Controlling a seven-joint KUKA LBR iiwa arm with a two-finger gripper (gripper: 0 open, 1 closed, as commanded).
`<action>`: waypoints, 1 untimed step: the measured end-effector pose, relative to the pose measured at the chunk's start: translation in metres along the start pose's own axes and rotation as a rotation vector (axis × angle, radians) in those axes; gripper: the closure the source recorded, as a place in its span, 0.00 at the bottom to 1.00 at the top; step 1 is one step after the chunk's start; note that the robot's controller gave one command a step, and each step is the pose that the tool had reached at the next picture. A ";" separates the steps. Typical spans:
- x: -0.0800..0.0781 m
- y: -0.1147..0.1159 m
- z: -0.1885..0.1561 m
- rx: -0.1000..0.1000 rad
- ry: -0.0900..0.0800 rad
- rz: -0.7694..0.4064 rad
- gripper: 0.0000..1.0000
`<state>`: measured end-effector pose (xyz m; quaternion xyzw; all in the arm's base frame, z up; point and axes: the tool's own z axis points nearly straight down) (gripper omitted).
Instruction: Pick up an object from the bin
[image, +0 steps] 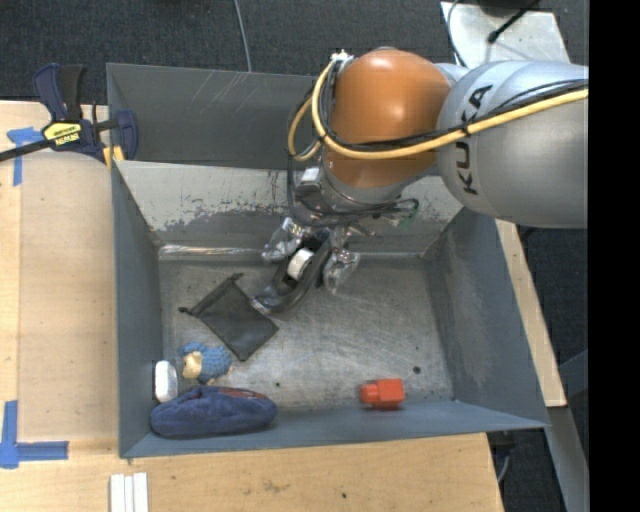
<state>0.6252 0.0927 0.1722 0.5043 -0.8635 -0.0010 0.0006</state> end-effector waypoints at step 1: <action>0.000 0.000 -0.017 0.003 -0.002 0.003 1.00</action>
Offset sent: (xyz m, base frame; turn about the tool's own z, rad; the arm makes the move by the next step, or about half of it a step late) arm 0.0000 0.0000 0.0195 0.0000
